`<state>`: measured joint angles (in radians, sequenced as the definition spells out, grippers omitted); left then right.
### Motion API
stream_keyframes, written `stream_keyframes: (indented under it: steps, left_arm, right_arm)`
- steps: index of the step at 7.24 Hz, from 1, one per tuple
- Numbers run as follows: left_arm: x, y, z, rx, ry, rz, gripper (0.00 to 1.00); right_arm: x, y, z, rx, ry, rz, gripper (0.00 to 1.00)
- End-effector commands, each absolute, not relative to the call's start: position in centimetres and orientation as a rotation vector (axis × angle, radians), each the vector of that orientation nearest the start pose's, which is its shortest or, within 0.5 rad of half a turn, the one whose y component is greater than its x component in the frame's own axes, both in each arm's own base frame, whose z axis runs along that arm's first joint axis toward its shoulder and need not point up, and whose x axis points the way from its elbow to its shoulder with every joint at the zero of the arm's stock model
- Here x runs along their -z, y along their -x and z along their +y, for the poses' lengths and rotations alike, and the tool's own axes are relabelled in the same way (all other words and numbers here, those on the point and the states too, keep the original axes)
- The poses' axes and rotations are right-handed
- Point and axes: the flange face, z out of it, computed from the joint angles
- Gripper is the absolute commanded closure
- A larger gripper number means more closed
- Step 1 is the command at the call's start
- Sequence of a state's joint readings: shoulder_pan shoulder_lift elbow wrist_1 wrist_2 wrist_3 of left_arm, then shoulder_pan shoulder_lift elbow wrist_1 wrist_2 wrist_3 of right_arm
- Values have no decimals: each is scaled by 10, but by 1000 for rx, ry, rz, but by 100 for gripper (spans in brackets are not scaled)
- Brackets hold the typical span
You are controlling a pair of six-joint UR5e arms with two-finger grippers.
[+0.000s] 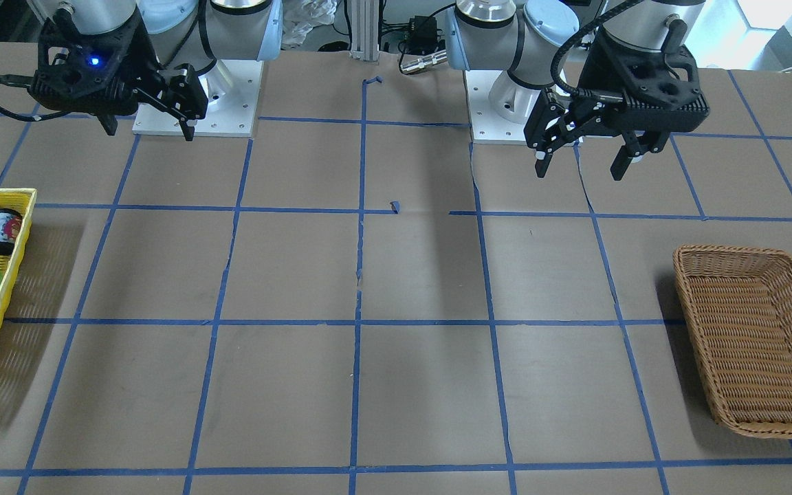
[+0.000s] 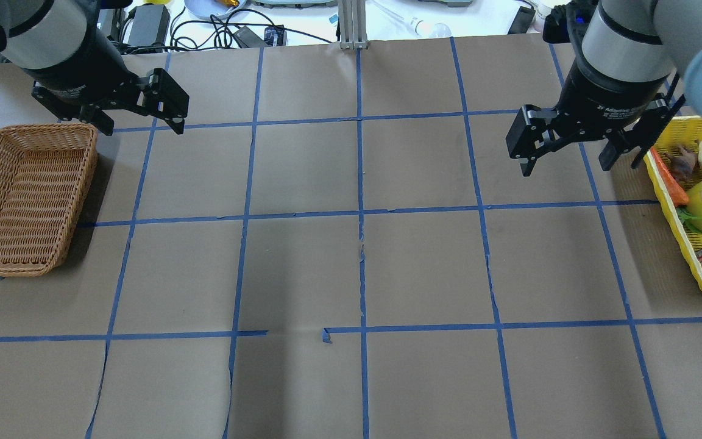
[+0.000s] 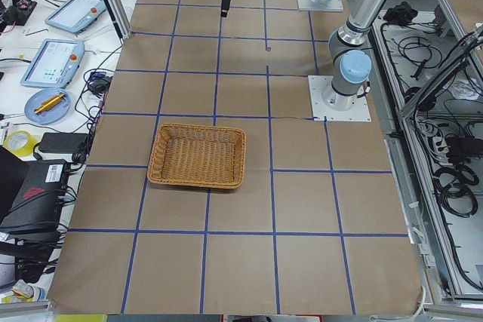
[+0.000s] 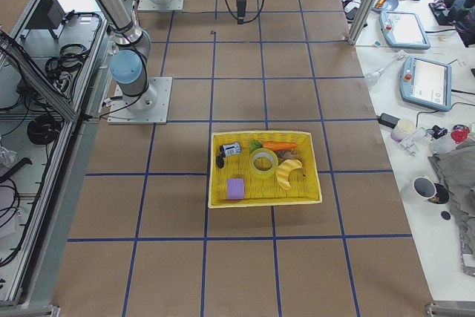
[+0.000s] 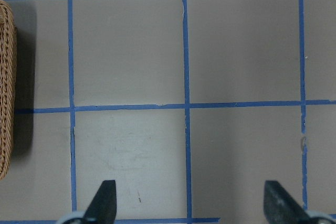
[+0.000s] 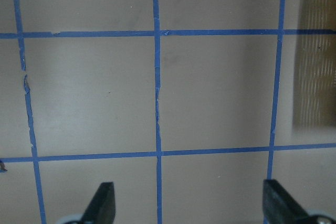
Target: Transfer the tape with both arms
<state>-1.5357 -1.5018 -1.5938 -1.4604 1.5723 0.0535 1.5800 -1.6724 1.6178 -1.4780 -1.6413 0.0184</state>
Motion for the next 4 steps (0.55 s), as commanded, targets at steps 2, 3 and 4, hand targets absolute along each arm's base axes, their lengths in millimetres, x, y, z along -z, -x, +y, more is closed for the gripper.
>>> stream_keyframes:
  steps: [2, 3, 4]
  left_arm:
    - [-522, 116, -481, 247, -26, 3123, 0]
    - [-522, 116, -481, 247, -29, 3123, 0]
    - [-522, 116, -481, 247, -26, 3123, 0]
  right_arm:
    - [-503, -131, -443, -62, -10, 3212, 0]
    - [-503, -131, -442, -60, -10, 3214, 0]
    - [-503, -130, -443, -58, -13, 3212, 0]
